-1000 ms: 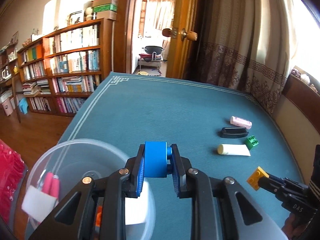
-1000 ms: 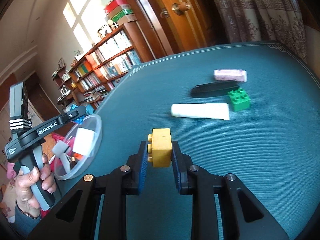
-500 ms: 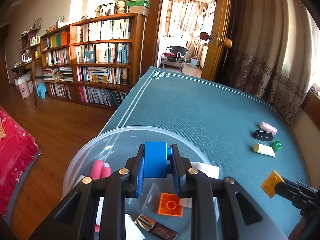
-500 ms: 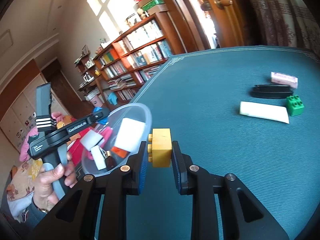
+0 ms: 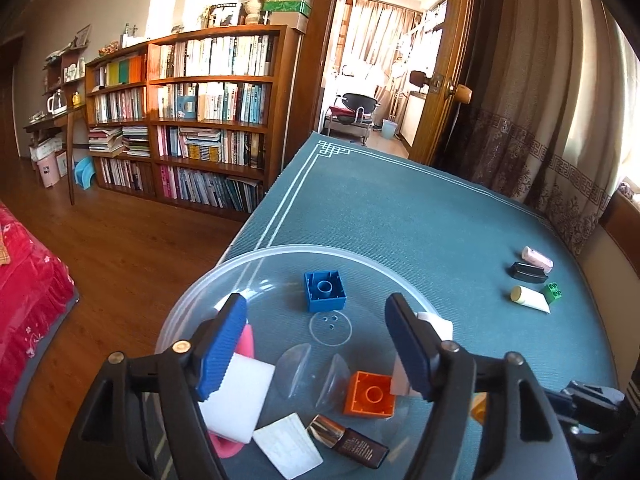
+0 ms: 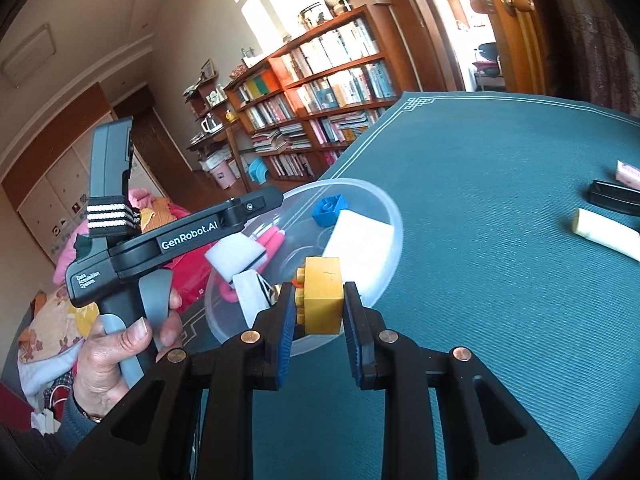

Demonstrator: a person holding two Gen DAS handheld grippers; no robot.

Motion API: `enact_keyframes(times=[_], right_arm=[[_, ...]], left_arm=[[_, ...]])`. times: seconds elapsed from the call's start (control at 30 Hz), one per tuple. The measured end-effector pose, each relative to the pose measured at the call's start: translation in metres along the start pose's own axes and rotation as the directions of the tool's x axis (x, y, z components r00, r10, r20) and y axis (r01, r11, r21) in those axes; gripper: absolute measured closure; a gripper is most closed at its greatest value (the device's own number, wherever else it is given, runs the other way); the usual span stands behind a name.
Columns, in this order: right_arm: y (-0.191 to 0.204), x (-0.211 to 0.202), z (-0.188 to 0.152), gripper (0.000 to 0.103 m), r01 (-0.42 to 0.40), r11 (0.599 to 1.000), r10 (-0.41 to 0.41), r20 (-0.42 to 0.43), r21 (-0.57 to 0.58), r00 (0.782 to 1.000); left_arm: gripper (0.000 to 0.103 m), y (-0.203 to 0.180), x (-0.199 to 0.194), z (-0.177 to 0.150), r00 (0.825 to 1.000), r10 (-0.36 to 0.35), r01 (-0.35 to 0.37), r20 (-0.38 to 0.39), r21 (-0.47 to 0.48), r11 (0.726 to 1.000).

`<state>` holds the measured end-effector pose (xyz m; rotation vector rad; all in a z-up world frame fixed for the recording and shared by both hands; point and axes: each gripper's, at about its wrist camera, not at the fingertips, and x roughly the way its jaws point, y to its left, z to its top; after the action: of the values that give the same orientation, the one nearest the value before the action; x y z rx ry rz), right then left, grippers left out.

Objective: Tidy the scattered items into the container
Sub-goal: 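Lower the yellow brick into the bowl and open the right gripper, then withdraw both grippers from the bowl toward the remaining items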

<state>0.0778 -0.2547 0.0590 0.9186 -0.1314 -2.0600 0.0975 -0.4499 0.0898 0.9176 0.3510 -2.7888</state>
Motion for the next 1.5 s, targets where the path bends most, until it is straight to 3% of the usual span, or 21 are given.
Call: enact_keyframes(times=[0.6,0.67,0.73,1.17,1.5], right_arm=[[0.005,0.045,-0.001,0.077,-0.010,1.000,0.010,-0.093,0.007,0.996],[0.005,0.045,-0.001,0.071,-0.014,1.000,0.015,-0.097,0.008,0.995],[0.004,0.040,-0.001,0.057,-0.008,1.000,0.009,-0.080,0.006,0.997],[-0.005,0.024,-0.002,0.057,0.005,1.000,-0.005,-0.045,0.010,0.999],[-0.026,0.013,-0.005,0.056,0.036,0.998,-0.035,-0.029,0.054,0.999]], left_arm=[[0.020,0.026,-0.005,-0.003,1.000,0.003,-0.004,-0.009,-0.073,0.997],[0.020,0.027,-0.005,-0.005,1.000,0.004,-0.005,-0.010,-0.076,0.997],[0.019,0.028,-0.005,-0.005,1.000,0.005,-0.005,-0.011,-0.079,0.997],[0.018,0.013,-0.005,-0.007,0.999,0.031,-0.032,-0.012,-0.037,0.999],[0.001,-0.019,-0.007,-0.007,0.996,0.084,-0.085,0.019,0.061,0.994]])
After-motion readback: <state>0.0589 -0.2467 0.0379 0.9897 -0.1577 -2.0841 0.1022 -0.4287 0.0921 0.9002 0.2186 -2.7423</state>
